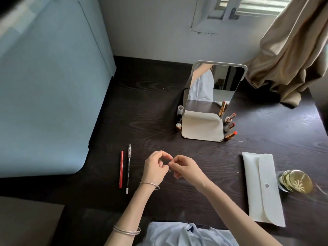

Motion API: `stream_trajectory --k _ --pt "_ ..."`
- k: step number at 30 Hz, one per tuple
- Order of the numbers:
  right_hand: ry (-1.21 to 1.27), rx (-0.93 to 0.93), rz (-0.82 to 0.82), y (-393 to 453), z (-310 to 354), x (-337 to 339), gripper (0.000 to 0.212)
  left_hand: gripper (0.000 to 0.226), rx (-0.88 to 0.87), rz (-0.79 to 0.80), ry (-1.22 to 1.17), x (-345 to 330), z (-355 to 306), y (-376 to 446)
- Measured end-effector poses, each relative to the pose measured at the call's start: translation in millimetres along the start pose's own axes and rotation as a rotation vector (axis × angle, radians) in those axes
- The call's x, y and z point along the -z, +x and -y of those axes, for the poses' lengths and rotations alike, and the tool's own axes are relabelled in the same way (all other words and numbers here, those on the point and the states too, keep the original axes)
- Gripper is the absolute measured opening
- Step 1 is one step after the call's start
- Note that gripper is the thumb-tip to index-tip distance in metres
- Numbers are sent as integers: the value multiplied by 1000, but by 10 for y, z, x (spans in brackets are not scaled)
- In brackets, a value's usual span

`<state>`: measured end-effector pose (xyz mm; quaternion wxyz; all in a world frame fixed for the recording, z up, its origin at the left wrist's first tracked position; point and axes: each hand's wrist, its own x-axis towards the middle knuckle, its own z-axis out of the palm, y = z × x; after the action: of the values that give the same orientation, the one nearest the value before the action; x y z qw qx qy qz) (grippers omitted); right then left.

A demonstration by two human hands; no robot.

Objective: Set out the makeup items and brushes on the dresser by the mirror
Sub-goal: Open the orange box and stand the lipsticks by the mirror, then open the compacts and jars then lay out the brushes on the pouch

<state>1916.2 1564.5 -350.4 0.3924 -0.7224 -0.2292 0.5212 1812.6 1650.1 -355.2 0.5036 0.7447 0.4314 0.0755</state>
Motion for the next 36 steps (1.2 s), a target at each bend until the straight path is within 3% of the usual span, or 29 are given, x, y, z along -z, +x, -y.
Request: stream_trajectory --k 5,12,14,17,19,22,24,36 --pt "41 -5 -100 -181 -69 220 12 32 -61 70 -4 -180 -222 0" --pt "202 -50 -279 -493 -316 686 4 29 -175 284 -68 -699 -624 -6" --pt "80 -16 -395 -567 -471 939 4 28 -193 352 -53 -875 -755 -4" --pt "-360 41 -755 -734 -786 1527 22 29 -224 418 -32 -1133 -904 -17" --pt "-604 -62 -877 -843 -1025 1977 35 28 -215 419 -20 -1290 -971 -36" --pt "-640 -404 -792 -943 -1244 2438 49 29 -168 403 -15 -1486 -1026 -101" --pt "-580 -509 -707 -960 -1335 2594 54 30 -136 393 -21 -1594 -1050 -151" --pt "-557 -393 -628 -1085 -1327 2768 49 24 -48 316 -64 -2179 -1271 -279"
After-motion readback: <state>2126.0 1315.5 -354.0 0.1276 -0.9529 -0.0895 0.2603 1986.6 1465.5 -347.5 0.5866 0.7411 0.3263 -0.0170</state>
